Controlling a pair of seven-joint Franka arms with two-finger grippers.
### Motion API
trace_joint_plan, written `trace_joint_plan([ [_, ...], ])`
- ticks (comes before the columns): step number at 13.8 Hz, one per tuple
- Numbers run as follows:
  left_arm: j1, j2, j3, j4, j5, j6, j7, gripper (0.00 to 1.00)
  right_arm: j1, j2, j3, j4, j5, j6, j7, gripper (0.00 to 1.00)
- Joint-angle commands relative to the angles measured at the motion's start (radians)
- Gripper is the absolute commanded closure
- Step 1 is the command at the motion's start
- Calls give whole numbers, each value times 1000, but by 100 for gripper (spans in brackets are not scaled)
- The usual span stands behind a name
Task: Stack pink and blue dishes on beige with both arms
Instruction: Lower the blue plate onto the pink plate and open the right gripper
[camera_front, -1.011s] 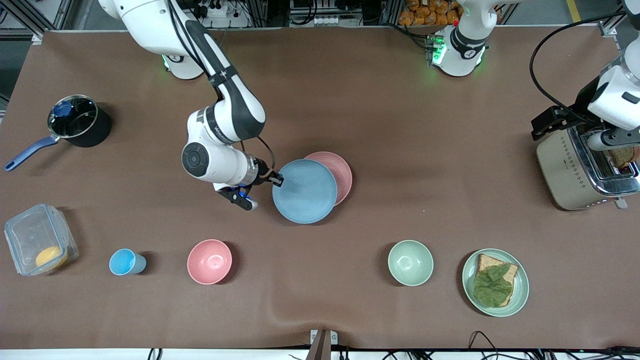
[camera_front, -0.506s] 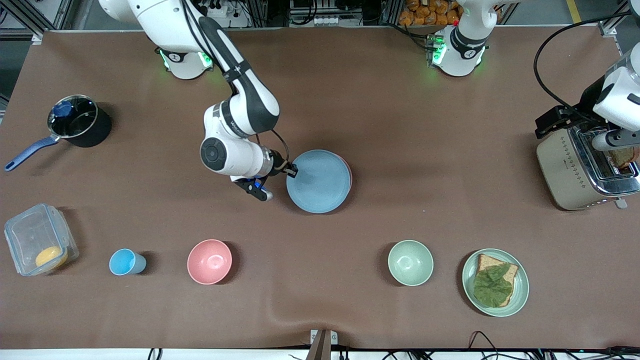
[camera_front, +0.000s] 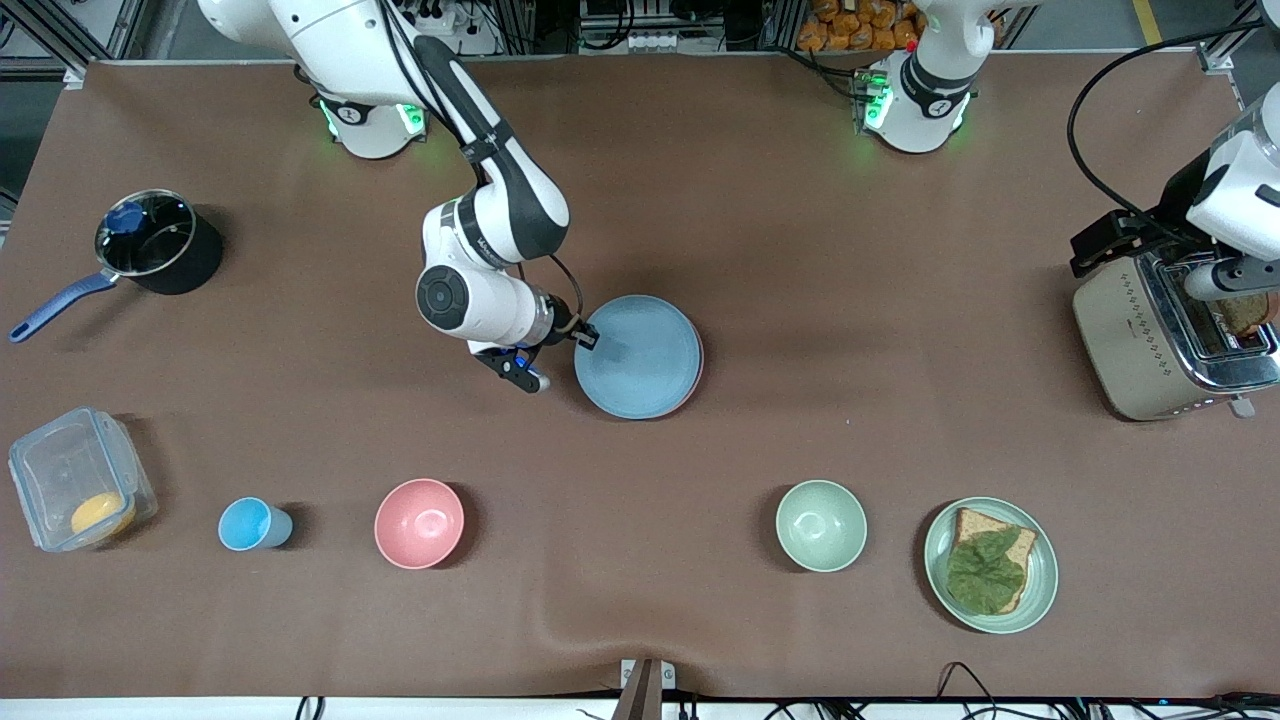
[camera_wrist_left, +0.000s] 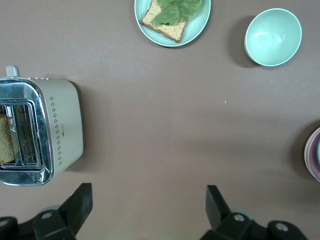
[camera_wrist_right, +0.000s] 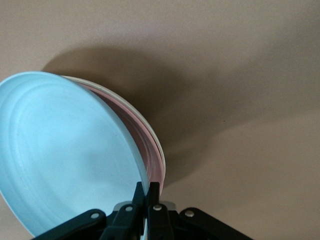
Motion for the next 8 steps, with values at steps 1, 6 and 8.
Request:
trace_joint_plan([
  [1,4,1,2,20,-22,-18,23,0,10,-40,-13,-8,23,-12,102,0],
  [6,4,-8,0,20,-25,-18,23,0,-63,-171,-77,18,-69,-240,39,0],
  [8,4,-11,2,20,-25,-18,26,0,-124,-204,-130,32,-122,-355,-137,0],
])
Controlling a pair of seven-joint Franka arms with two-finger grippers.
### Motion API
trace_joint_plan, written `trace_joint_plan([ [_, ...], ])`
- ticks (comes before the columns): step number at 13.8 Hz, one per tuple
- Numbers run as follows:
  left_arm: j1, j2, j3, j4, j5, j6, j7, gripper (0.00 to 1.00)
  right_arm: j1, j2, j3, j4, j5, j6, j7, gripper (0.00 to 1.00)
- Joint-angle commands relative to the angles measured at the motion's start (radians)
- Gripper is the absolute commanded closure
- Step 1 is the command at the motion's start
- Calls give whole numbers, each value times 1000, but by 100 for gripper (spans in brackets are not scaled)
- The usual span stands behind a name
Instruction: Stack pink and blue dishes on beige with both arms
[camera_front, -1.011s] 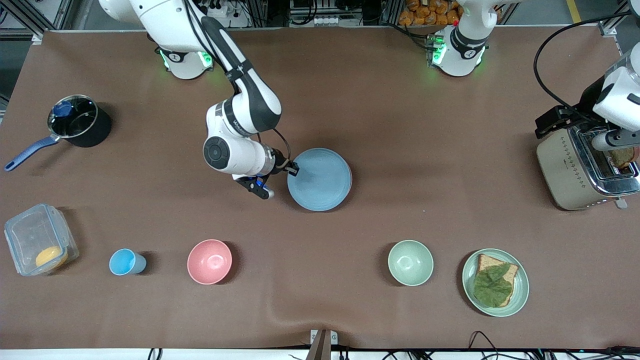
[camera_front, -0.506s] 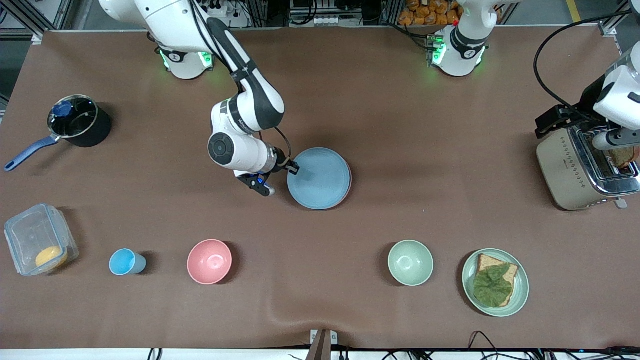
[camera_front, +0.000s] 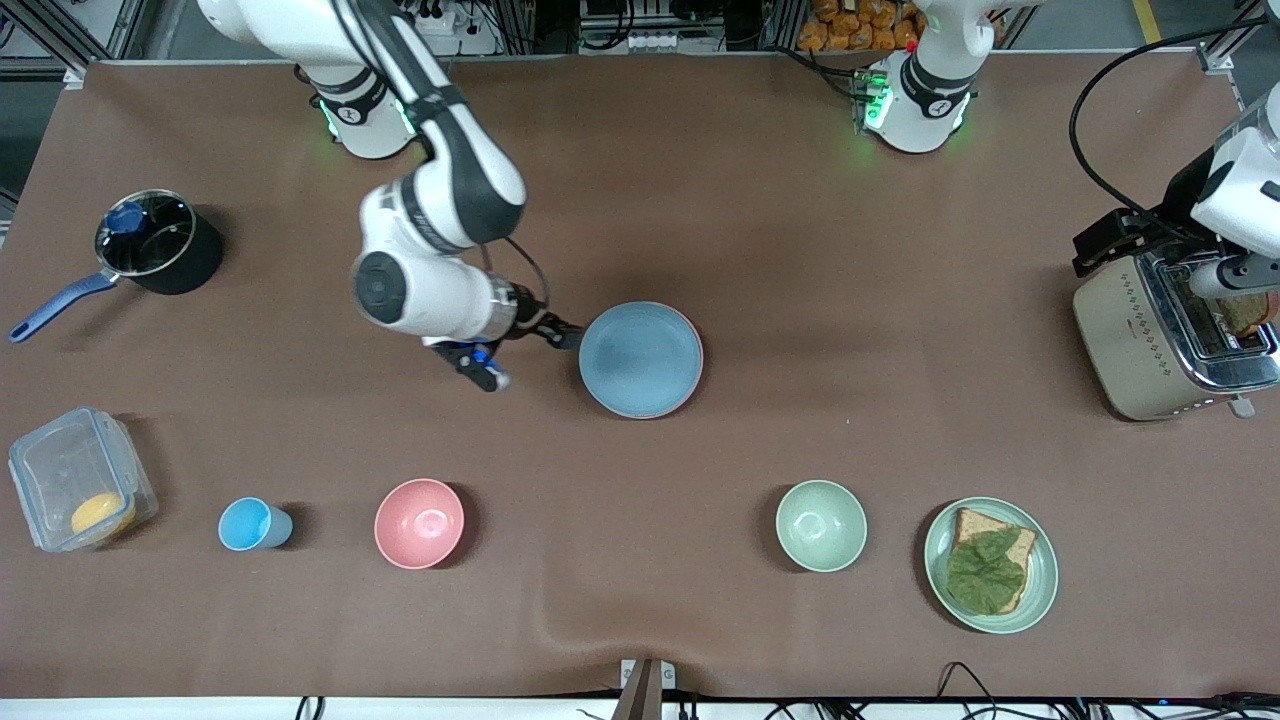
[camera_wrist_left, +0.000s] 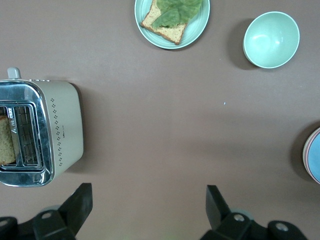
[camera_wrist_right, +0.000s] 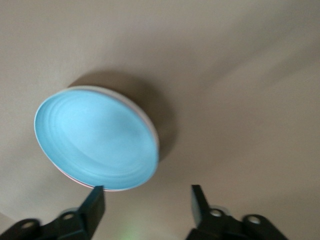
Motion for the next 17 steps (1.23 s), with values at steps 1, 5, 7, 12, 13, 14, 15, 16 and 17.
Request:
trace_joint_plan([
  [1,6,-14,2,11,-25,-20,26,0,-98,-68,-59,-12,-71,-134,-242,0],
  [5,6,-14,2,9,-25,-20,26,0,-132,-139,-214,-13,-200,-277,-543,0],
  [7,6,-14,2,9,-25,-20,26,0,-141,-206,-230,-15,-339,-306,-596,0],
  [12,6,-14,-1,25,-25,-29,26,0,-503,-337,41,-9,-430,-344,-751,0],
  [13,6,-14,-1,41,-25,-53,26,0,-580,-369,153,-9,-497,-348,-748,0],
  [14,4,-11,-1,67,-25,-70,26,0,-634,-401,230,-9,-540,-357,-742,0],
  [15,4,-8,-3,77,-23,-79,26,0,-658,-426,261,-7,-547,-383,-741,0],
  [16,4,-6,-4,77,-25,-79,29,0,-658,-436,261,19,-553,-419,-749,0],
  [17,1,-3,-7,77,-23,-79,36,0,-656,-435,255,80,-555,-476,-752,0],
])
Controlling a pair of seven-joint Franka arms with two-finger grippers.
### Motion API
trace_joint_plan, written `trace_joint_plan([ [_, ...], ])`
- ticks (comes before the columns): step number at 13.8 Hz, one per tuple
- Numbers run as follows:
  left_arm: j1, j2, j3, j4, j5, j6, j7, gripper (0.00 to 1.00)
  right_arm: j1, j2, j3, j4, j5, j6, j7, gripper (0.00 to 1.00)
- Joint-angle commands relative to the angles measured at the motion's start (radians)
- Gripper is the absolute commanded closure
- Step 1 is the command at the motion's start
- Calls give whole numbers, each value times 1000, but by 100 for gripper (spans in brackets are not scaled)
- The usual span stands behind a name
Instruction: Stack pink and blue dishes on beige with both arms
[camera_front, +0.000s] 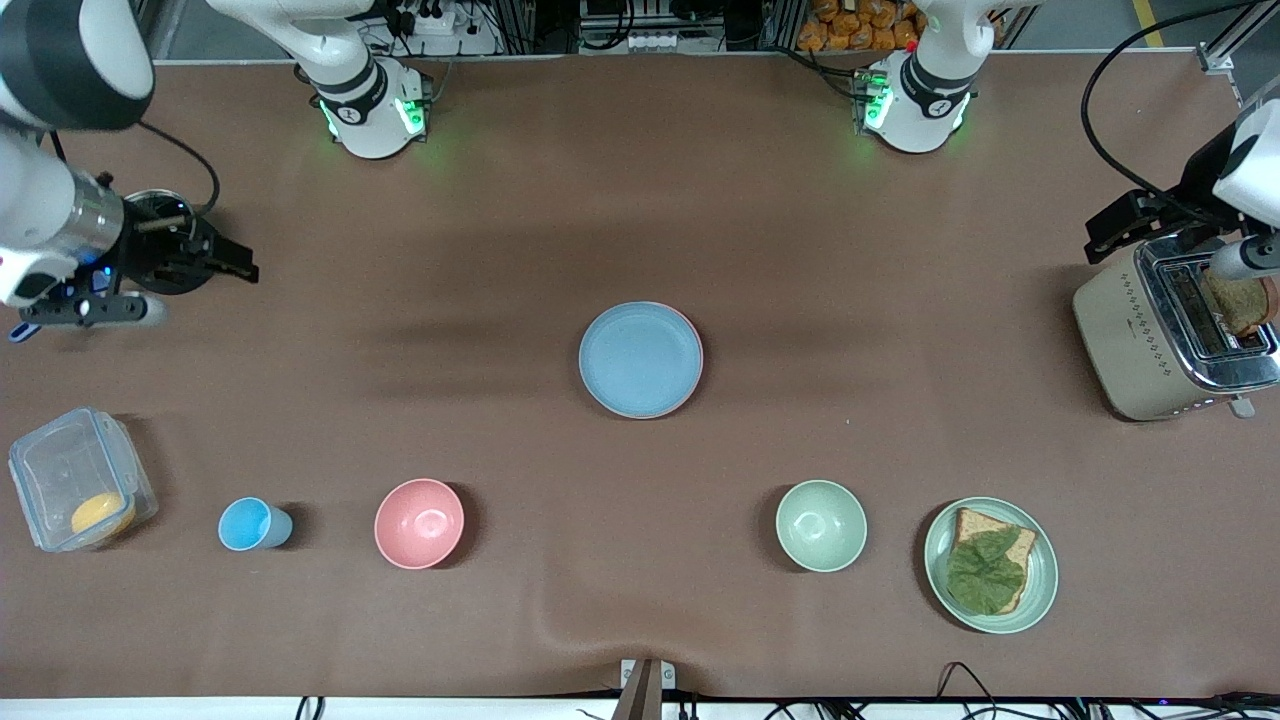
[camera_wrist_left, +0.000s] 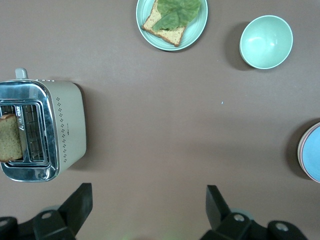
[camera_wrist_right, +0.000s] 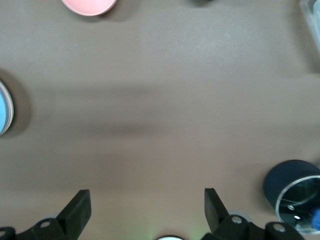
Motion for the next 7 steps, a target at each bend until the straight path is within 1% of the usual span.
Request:
trace_joint_plan([
  [1,-1,4,-6,20,-23,-24,35,0,-30,-27,26,124,-34,-117,-10,0],
  [3,0,6,-6,30,-23,-24,36,0,-30,-32,28,153,-63,-129,-48,0],
  [5,-1,6,-6,30,-23,-24,44,0,-33,-26,28,182,-71,-119,-80,0],
  [7,-3,6,-8,31,-22,-24,43,0,-45,-24,28,179,-65,-73,-82,0],
])
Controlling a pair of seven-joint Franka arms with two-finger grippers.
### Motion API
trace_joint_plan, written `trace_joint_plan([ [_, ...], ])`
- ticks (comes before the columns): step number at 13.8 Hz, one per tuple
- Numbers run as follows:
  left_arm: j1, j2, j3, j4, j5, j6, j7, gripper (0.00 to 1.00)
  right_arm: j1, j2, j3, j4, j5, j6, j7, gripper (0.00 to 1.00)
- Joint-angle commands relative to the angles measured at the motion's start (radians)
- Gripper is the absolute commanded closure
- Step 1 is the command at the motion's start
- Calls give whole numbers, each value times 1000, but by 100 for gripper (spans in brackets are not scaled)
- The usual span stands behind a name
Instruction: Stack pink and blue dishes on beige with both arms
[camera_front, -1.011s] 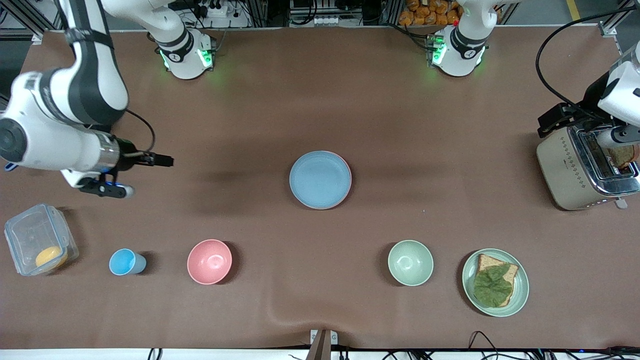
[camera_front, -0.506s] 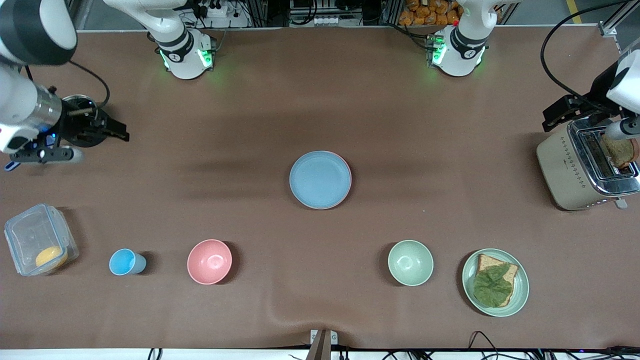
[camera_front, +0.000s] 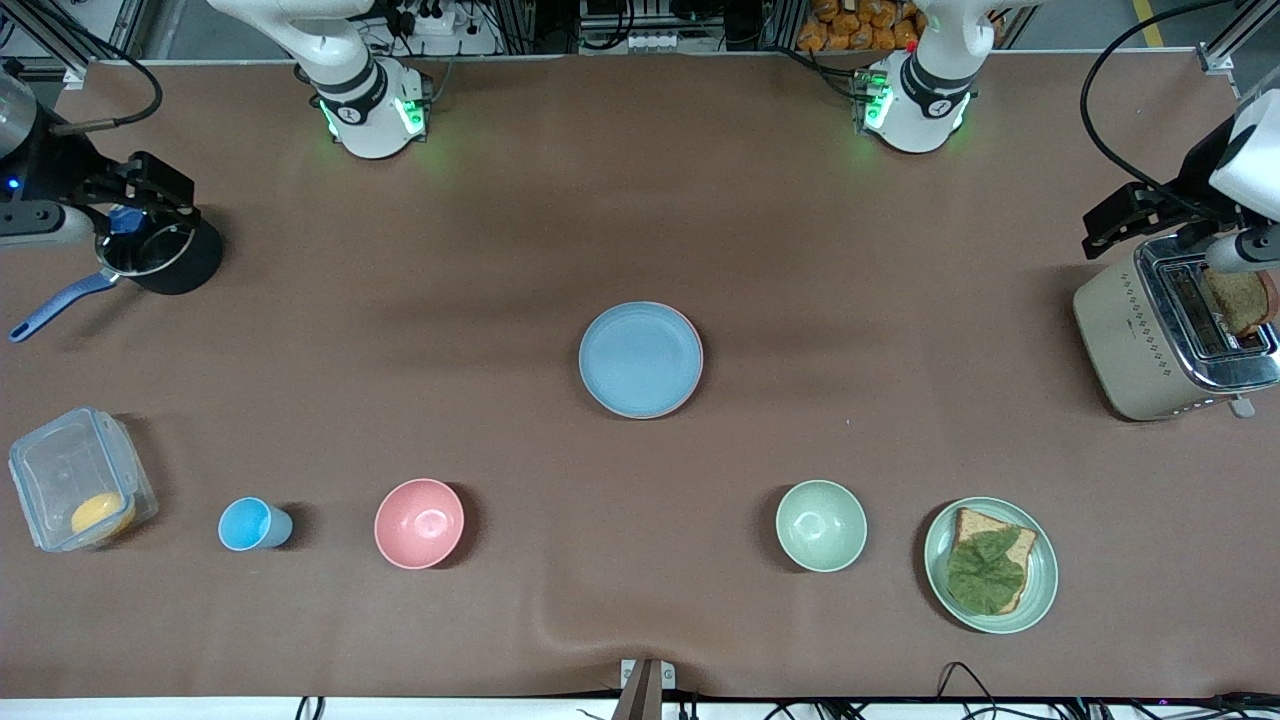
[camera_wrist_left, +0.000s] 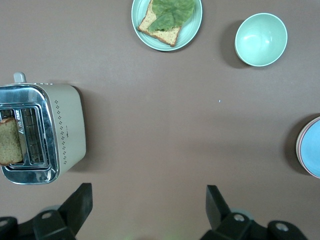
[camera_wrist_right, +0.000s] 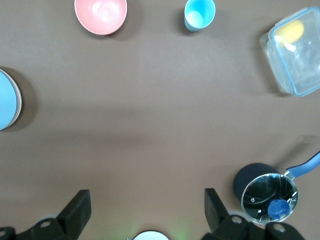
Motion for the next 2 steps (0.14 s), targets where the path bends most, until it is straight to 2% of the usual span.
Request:
trace_joint_plan([
  [1,2,5,-1,26,-23,-21,27,0,-32,15,21,18,-14,40,-23,0],
  [2,2,5,-1,26,-23,-21,30,0,-26,15,22,17,-14,55,-23,0],
])
